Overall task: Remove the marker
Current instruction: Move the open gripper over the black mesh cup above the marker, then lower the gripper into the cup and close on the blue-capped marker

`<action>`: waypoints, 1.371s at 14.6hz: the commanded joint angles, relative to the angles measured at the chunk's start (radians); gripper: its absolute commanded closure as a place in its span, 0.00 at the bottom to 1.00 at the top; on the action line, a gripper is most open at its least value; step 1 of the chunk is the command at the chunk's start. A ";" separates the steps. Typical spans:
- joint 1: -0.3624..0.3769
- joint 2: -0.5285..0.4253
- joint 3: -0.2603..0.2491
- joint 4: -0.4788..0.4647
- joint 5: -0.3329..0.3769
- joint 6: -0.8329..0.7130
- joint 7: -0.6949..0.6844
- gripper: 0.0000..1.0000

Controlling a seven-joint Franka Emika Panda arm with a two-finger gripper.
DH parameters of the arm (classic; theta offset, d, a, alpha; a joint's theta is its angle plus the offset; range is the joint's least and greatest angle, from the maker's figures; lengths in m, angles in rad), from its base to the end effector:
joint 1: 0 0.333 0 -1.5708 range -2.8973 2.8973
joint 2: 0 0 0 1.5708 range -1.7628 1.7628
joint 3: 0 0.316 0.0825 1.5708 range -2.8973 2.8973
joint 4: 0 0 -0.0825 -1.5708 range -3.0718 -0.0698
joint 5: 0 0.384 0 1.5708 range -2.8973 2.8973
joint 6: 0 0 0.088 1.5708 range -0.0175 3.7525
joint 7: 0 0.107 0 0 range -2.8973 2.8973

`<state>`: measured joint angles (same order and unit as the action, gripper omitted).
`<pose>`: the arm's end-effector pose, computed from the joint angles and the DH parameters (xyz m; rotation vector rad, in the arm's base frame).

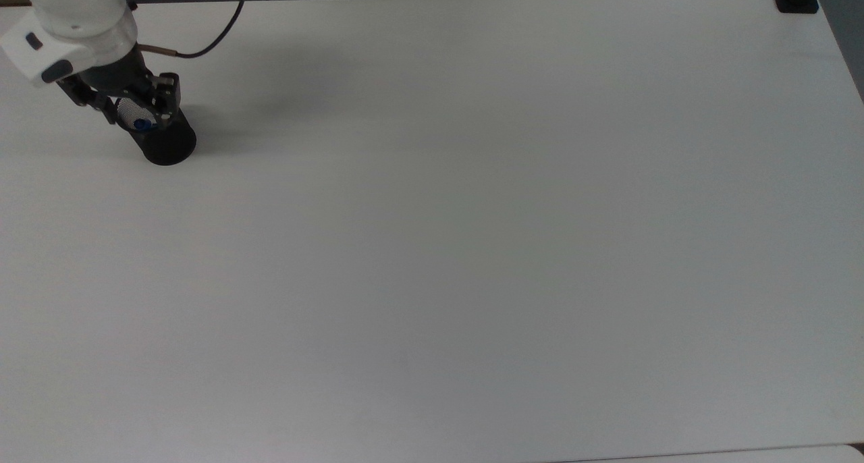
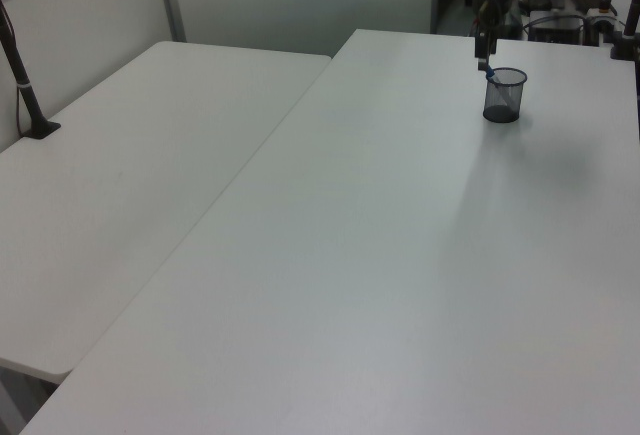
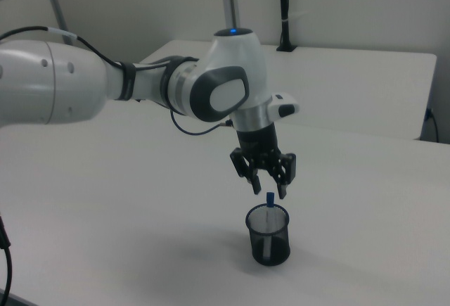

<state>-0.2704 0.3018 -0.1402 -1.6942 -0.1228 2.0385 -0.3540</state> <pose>0.5954 -0.2580 0.4262 2.9836 0.0054 -0.0230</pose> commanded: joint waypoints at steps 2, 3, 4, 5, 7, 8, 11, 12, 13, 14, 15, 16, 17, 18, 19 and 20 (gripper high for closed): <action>0.010 0.013 -0.007 -0.019 -0.011 0.048 -0.025 0.61; 0.008 0.013 -0.007 -0.019 -0.012 0.048 -0.026 0.71; 0.008 0.013 -0.009 -0.018 -0.011 0.048 -0.026 0.78; 0.007 0.011 -0.009 -0.018 -0.011 0.046 -0.026 0.80; -0.003 0.010 -0.009 -0.018 -0.012 0.045 -0.029 0.83; -0.004 0.010 -0.009 -0.018 -0.011 0.045 -0.031 0.84; -0.013 -0.010 -0.013 -0.010 -0.006 0.034 -0.029 0.85; -0.013 -0.022 -0.013 -0.010 -0.003 0.032 -0.029 0.85; -0.015 -0.032 -0.013 -0.008 0.000 0.031 -0.028 0.85; -0.018 -0.049 -0.013 -0.008 0.005 0.031 -0.023 0.85; -0.018 -0.067 -0.013 0.001 0.006 0.031 -0.016 0.85; -0.018 -0.079 -0.012 0.013 0.009 0.019 -0.014 0.85; -0.018 -0.090 -0.012 0.030 0.014 -0.018 -0.013 0.85; -0.018 -0.098 -0.012 0.063 0.020 -0.081 -0.014 0.85; -0.017 -0.108 -0.010 0.073 0.032 -0.109 -0.014 0.85; -0.013 -0.127 -0.003 0.074 0.050 -0.133 -0.013 0.85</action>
<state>-0.2935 0.2194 -0.1460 -1.6325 -0.1130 1.9816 -0.3631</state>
